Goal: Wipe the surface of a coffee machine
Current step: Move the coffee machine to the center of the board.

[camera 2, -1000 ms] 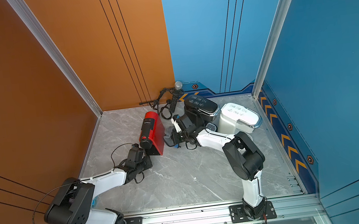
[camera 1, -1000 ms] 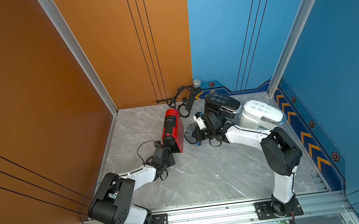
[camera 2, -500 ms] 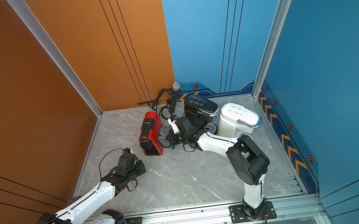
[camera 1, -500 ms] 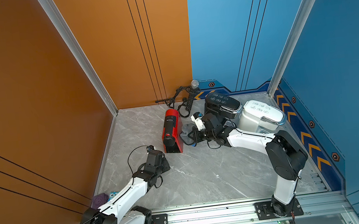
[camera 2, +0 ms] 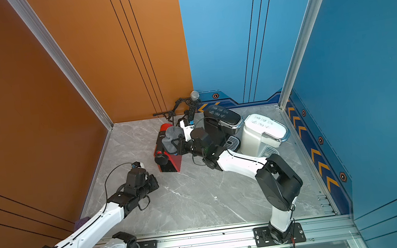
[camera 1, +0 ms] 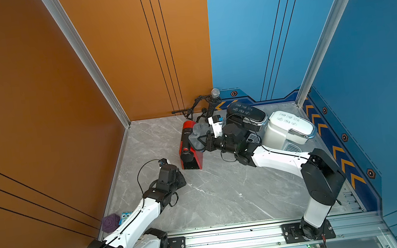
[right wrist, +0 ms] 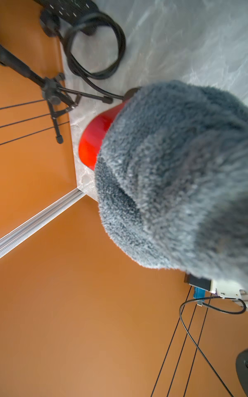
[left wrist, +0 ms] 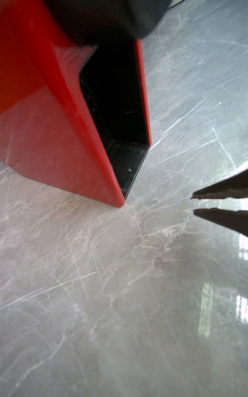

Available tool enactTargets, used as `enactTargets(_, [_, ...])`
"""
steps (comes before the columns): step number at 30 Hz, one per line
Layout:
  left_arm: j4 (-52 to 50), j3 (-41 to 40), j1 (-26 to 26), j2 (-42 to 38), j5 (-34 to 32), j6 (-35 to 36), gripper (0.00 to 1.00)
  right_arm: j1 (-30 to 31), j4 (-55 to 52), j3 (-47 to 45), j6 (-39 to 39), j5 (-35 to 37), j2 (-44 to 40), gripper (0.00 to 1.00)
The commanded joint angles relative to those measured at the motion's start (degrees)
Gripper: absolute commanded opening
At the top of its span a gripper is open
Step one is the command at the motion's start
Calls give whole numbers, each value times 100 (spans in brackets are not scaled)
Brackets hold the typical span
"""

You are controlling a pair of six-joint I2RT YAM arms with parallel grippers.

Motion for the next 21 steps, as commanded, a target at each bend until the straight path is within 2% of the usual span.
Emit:
enactTargets(1, [-150, 141, 52, 77, 75, 62, 13, 107, 662, -325, 542, 266, 599, 0])
enactTargets(7, [-141, 102, 52, 94, 79, 49, 13, 158, 1391, -758, 1050, 436, 1260, 0])
enactTargets(14, [-141, 147, 50, 138, 89, 53, 13, 218, 1729, -688, 1418, 574, 2170, 0])
enactTargets(17, [-141, 124, 52, 114, 87, 67, 13, 196, 1722, -628, 1419, 526, 2109, 0])
enactTargets(21, [-141, 120, 50, 121, 81, 75, 13, 138, 1239, -480, 1060, 618, 1507, 0])
